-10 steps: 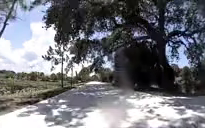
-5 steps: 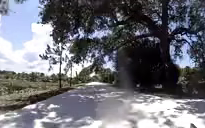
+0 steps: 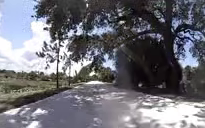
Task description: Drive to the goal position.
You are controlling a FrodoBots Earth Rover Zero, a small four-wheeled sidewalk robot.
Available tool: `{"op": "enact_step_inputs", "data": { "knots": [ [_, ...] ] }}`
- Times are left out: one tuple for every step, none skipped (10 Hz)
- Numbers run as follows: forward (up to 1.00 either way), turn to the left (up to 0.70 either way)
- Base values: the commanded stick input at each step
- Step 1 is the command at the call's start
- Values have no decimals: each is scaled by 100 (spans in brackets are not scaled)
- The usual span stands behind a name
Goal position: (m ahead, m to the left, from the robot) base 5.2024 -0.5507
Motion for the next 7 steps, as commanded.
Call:
{"op": "enact_step_inputs", "data": {
  "knots": [
    [85, 0],
    [85, 0],
    [85, 0],
    [85, 0],
    [85, 0],
    [85, 0],
    [85, 0]
  ]
}}
